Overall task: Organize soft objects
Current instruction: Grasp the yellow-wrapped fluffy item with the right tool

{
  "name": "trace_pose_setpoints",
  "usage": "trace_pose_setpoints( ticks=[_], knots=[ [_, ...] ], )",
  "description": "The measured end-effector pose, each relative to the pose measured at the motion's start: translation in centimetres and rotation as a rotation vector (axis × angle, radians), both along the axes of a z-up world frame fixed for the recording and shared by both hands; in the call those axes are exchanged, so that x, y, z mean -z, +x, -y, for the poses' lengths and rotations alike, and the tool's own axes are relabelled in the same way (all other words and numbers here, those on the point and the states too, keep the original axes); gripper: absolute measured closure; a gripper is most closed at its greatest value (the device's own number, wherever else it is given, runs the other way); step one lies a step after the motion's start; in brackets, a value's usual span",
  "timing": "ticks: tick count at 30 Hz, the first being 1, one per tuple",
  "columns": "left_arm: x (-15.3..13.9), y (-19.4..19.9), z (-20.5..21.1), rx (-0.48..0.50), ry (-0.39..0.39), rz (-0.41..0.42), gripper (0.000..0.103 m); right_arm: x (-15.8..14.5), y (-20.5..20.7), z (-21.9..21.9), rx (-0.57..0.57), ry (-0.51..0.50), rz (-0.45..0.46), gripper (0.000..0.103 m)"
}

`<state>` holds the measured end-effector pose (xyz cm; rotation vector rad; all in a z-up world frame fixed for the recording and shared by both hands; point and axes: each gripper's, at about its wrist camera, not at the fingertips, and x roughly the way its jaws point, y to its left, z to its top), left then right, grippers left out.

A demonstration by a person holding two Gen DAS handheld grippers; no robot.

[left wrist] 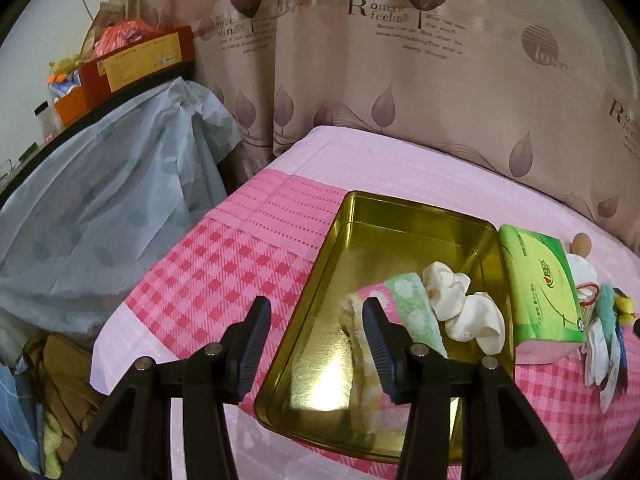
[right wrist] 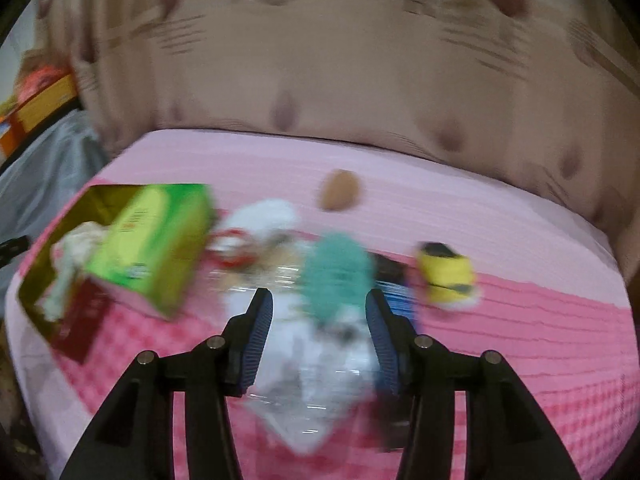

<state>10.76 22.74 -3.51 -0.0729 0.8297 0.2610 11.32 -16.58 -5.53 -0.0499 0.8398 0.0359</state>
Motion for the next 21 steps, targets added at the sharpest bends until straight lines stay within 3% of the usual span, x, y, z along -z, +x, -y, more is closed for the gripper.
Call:
trace_pose_setpoints(
  ticks=[9, 21],
  knots=[
    [-0.2, 0.0, 2.3, 0.107, 0.033, 0.012, 0.054, 2.9, 2.3, 7.8, 0.125, 0.0, -0.037, 0.057],
    [-0.1, -1.4, 10.2, 0.352, 0.101, 0.0, 0.054, 5.5, 6.9, 9.5, 0.116, -0.004, -0.064, 0.05]
  ],
)
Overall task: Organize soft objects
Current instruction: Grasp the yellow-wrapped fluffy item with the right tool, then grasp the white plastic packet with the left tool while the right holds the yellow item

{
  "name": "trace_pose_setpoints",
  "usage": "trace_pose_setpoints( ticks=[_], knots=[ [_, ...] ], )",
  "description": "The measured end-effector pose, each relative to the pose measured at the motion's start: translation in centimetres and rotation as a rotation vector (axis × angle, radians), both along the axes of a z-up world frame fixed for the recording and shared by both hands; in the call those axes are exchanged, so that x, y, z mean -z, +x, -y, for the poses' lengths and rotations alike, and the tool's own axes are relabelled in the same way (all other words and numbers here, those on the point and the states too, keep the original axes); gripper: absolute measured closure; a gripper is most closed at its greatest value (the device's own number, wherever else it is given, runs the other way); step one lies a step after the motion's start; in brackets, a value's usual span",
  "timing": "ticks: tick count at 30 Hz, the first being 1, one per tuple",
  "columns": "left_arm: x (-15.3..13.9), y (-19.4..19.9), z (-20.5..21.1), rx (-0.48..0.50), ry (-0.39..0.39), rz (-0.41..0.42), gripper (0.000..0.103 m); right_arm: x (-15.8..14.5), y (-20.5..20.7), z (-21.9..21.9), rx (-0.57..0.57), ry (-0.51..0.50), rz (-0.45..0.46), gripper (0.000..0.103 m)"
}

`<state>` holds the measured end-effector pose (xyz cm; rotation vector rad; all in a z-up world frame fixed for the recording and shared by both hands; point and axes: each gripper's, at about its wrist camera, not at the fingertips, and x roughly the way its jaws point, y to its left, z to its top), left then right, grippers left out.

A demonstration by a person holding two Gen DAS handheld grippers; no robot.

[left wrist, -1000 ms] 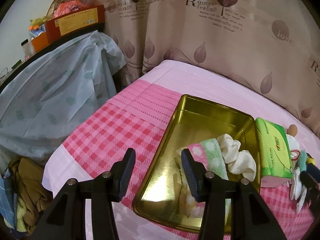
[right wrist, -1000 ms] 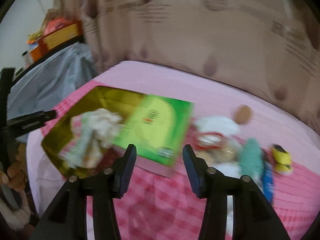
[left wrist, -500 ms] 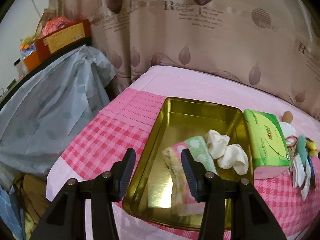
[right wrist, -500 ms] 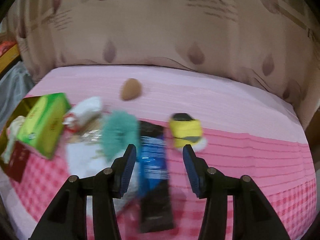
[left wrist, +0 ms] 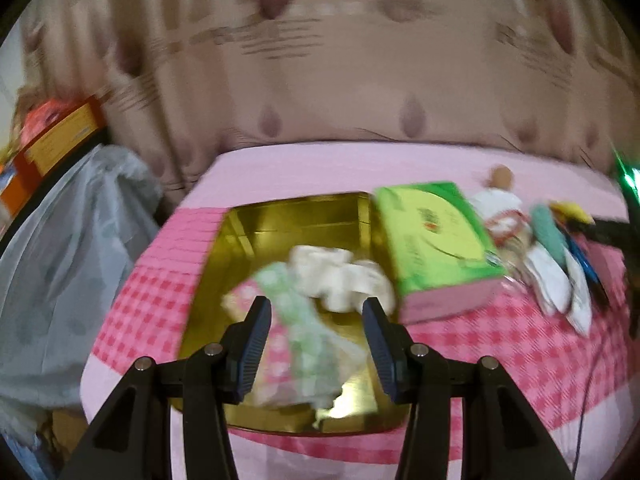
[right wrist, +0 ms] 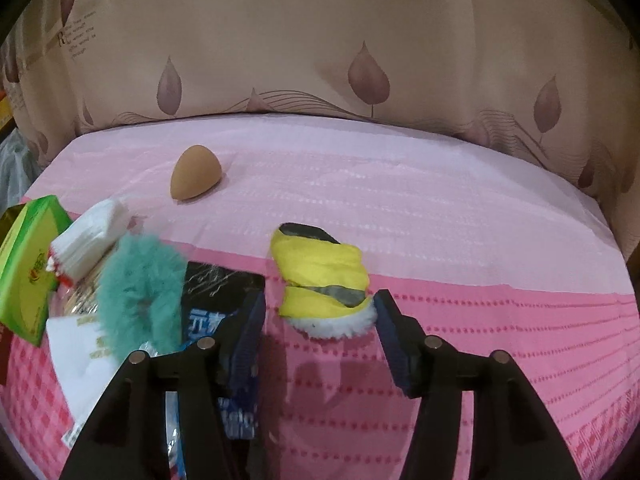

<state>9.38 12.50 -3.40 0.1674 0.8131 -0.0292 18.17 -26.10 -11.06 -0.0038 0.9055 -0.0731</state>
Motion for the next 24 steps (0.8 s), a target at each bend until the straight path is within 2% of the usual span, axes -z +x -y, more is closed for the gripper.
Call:
trace_pose_setpoints(
  ticks=[5, 7, 14, 24],
  knots=[
    [1.0, 0.2, 4.8, 0.108, -0.006, -0.044, 0.054, 0.5, 0.9, 0.5, -0.006, 0.019, 0.0, 0.052],
    [1.3, 0.2, 6.3, 0.134, -0.002, -0.05, 0.054, 0.8, 1.1, 0.7, -0.011, 0.028, -0.004, 0.059],
    [2.4, 0.5, 11.7, 0.25, -0.029, -0.095, 0.054, 0.8, 0.5, 1.3, 0.008, 0.063, 0.023, 0.069],
    [3.4, 1.3, 18.1, 0.418, -0.115, -0.182, 0.054, 0.6, -5.6, 2.2, 0.017, 0.05, 0.013, 0.07]
  ],
)
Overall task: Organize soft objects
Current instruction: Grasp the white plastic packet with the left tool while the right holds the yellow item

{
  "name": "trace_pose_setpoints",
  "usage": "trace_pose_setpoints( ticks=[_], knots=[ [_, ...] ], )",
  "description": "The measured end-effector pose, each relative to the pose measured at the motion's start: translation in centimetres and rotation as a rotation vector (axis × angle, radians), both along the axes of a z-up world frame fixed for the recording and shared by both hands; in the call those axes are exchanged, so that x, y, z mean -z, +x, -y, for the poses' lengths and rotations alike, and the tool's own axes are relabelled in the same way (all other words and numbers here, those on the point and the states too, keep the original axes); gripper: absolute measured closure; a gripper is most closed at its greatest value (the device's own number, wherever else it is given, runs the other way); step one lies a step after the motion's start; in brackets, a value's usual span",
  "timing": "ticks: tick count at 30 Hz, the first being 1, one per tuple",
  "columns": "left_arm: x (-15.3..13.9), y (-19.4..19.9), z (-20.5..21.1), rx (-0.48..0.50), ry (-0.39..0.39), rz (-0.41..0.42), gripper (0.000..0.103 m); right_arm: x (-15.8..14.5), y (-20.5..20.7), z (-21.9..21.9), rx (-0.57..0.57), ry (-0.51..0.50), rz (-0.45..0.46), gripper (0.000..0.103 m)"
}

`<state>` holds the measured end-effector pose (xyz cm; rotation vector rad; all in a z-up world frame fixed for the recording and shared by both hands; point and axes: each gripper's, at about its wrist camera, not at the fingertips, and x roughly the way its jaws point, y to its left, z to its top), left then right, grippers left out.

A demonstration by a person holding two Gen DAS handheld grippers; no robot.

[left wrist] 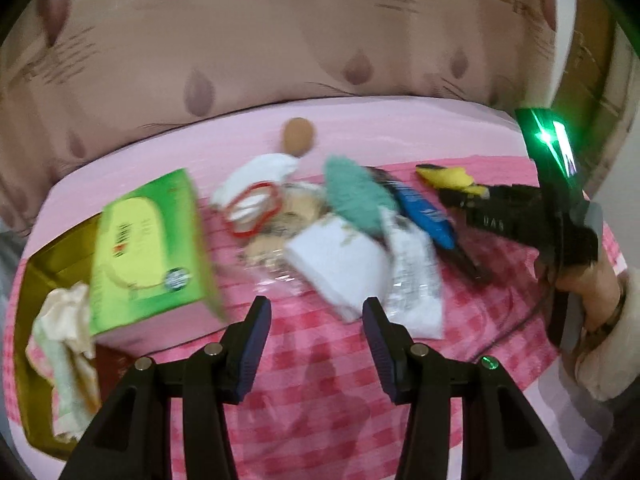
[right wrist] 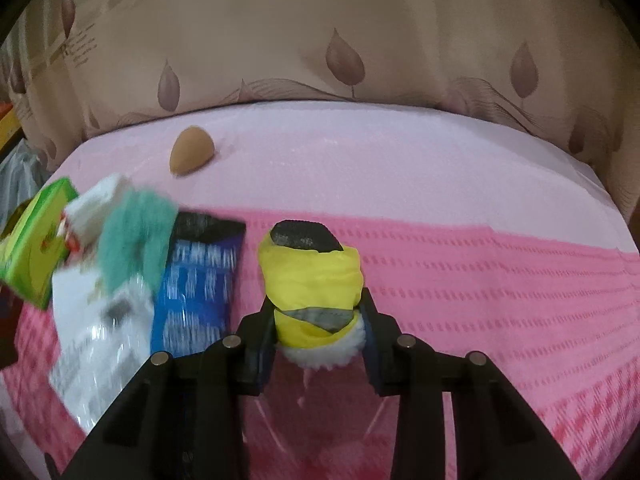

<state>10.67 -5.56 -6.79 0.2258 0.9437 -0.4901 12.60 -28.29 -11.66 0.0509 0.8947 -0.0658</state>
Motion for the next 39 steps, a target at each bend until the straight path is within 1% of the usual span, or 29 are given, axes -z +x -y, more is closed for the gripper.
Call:
trace_pose_setpoints(
  ticks=[2, 6, 8, 13, 18, 19, 24, 28, 30, 31, 33, 39],
  knots=[
    [0.0, 0.0, 0.9, 0.028, -0.009, -0.005, 0.054, 0.0, -1.4, 0.3, 0.01, -0.009, -0.003, 0.07],
    [0.6, 0.5, 3.4, 0.09, -0.014, -0.044, 0.054, 0.0, -3.6, 0.7, 0.021, -0.015, -0.006, 0.07],
    [0.9, 0.8, 4.4, 0.101, -0.001, -0.053, 0.054, 0.0, -4.1, 0.8, 0.025, -0.015, -0.004, 0.07],
    [2.2, 1.7, 7.3, 0.141, 0.037, -0.079, 0.054, 0.1, -4.3, 1.3, 0.031, 0.019, -0.004, 0.069],
    [3.8, 2.5, 9.1, 0.135, 0.071, -0.116, 0.054, 0.4, -4.4, 1.5, 0.028, 0.041, -0.001, 0.068],
    [3.9, 2.6, 9.3, 0.134, 0.07, -0.112, 0.052, 0.4, -4.4, 1.6, 0.028, 0.048, -0.001, 0.068],
    [4.7, 2.7, 10.7, 0.128, 0.114, -0.092, 0.044, 0.5, -4.4, 1.9, 0.026, 0.068, 0.003, 0.067],
    [5.1, 2.4, 11.4, 0.119, 0.15, -0.064, 0.043, 0.5, -4.3, 1.8, 0.023, 0.072, 0.003, 0.066],
    [5.1, 2.1, 11.5, 0.112, 0.156, -0.052, 0.043, 0.5, -4.4, 1.9, 0.022, 0.075, 0.004, 0.066],
    [5.1, 2.0, 11.5, 0.112, 0.157, -0.051, 0.044, 0.5, -4.4, 1.9, 0.022, 0.078, 0.004, 0.066],
    [5.0, 1.9, 11.3, 0.104, 0.174, -0.035, 0.053, 0.5, -4.4, 2.0, 0.022, 0.084, 0.005, 0.066],
    [4.2, 1.4, 10.5, 0.09, 0.149, -0.049, 0.056, 0.5, -4.4, 2.0, 0.022, 0.084, 0.005, 0.066]
  ],
)
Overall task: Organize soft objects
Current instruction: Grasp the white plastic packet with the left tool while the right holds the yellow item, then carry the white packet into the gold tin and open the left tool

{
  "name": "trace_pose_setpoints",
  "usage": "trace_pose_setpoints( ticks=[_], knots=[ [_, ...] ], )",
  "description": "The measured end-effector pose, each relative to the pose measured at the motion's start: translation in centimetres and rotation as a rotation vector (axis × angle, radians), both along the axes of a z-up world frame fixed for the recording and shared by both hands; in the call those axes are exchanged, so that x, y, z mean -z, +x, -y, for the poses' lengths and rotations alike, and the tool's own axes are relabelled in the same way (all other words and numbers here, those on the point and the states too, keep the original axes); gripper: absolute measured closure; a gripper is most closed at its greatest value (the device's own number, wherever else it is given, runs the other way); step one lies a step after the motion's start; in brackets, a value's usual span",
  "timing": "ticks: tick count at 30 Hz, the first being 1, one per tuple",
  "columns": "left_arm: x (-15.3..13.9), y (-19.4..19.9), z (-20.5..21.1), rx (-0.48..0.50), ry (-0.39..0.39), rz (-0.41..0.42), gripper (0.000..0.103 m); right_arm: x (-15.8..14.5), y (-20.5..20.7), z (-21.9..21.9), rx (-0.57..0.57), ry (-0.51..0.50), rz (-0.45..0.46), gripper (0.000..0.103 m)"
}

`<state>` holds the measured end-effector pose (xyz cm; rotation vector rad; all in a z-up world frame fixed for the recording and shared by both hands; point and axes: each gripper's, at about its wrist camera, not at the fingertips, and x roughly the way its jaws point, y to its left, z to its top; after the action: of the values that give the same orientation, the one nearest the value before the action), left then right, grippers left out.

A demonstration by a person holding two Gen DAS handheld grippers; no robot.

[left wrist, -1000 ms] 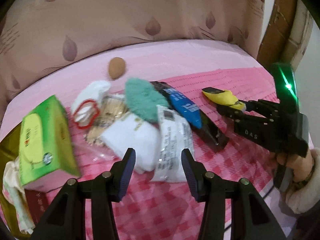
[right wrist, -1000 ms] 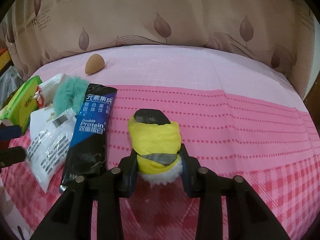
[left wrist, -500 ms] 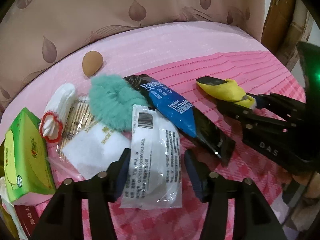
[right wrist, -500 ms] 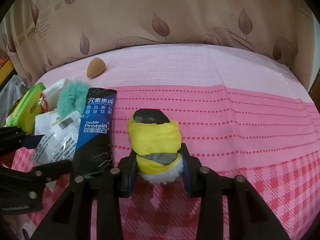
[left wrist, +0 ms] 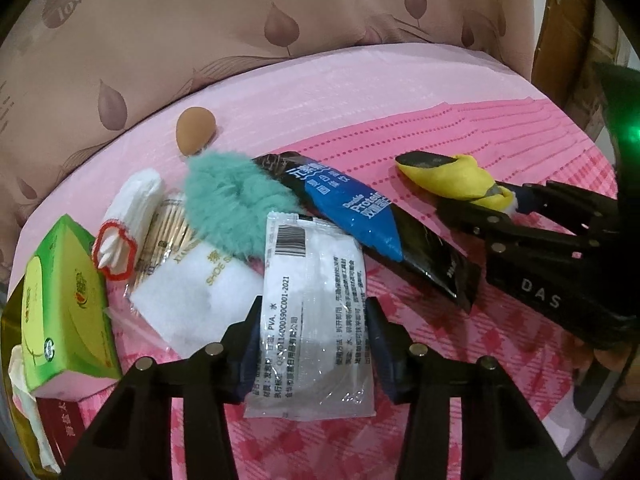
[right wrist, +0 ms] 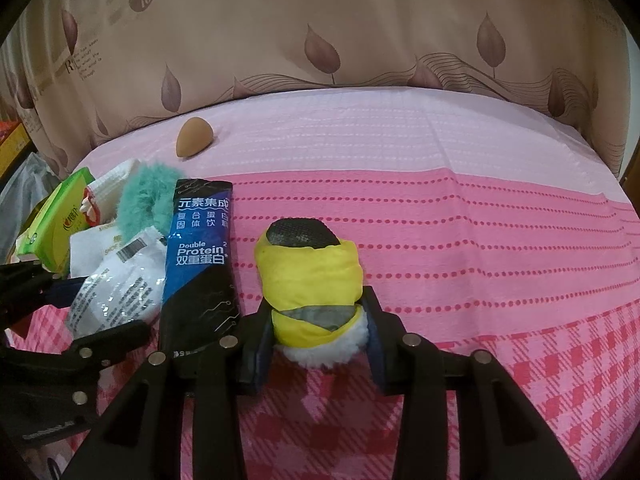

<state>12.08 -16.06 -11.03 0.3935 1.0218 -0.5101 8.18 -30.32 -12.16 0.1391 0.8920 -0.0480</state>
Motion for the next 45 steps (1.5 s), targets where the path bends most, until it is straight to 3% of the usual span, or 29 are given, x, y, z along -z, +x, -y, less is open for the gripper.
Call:
trace_pose_setpoints(
  ticks=[13, 22, 34, 45],
  knots=[
    [-3.8, -2.3, -2.3, 0.001, -0.046, 0.062, 0.056, 0.0, 0.2, -0.3, 0.0, -0.02, -0.005, 0.066],
    [-6.9, -2.3, -6.2, -0.066, -0.068, 0.111, 0.056, 0.4, 0.4, -0.5, 0.0, -0.037, -0.008, 0.066],
    [-10.6, 0.2, -16.7, -0.289, -0.066, 0.182, 0.056, 0.6, 0.5, -0.5, -0.002, -0.05, -0.01, 0.066],
    [-9.3, 1.9, -26.1, -0.469, -0.022, 0.168, 0.056, 0.8, 0.5, -0.6, -0.002, -0.063, -0.013, 0.066]
  ],
)
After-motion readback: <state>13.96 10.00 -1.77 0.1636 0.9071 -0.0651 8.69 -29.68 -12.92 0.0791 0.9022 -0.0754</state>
